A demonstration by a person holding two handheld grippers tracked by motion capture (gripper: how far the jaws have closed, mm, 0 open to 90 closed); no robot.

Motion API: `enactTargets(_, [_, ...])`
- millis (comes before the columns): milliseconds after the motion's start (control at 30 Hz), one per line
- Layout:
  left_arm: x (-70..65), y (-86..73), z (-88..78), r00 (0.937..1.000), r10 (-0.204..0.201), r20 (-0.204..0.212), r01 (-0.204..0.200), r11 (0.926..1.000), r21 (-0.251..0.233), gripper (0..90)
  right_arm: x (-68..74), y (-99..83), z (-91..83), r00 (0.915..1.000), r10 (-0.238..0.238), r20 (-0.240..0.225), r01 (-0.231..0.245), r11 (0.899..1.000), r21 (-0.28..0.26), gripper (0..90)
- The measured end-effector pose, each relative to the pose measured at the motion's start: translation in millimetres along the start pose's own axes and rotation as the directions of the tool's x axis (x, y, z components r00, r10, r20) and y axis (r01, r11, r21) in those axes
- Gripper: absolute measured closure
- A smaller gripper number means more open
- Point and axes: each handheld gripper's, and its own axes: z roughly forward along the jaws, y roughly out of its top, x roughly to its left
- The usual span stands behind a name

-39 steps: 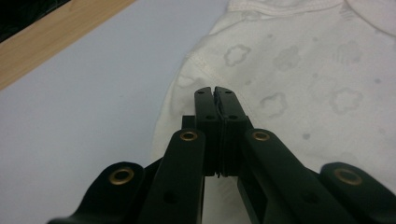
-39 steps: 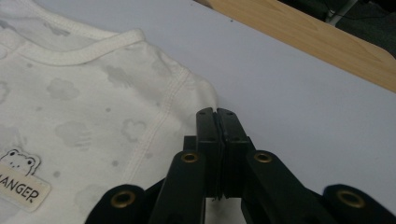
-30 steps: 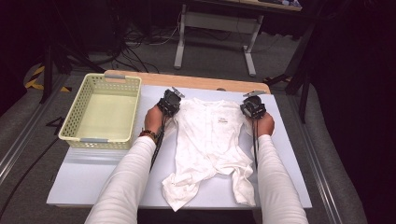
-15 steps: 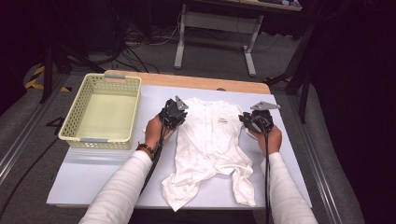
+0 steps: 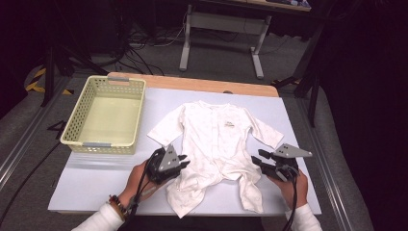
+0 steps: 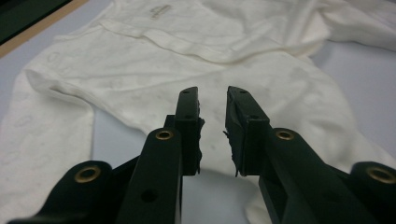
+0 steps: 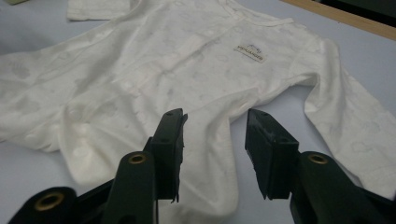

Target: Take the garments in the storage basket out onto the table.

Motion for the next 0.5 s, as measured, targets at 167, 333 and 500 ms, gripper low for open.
enactTargets(167, [-31.1,-9.0,-16.5,0.999,0.034,0.03,-0.034,0.9994,0.005,68.7,24.0,-15.8,-5.2,0.9991,-0.035,0.022,0.034,0.998,0.052,48.3])
enactTargets(333, [-61.9,-6.7,-19.5,0.9895,0.089,0.114,-0.087,0.996,-0.017,68.5,35.1,-29.6,-8.7,0.9962,-0.072,0.049,0.067,0.993,0.095,46.1])
enactTargets(500, [-80.2,-7.6,8.7,0.9711,0.124,0.204,-0.14,0.9882,0.063,69.5,30.8,-40.9,-6.5,0.9897,-0.09,0.111,0.073,0.985,0.154,46.4])
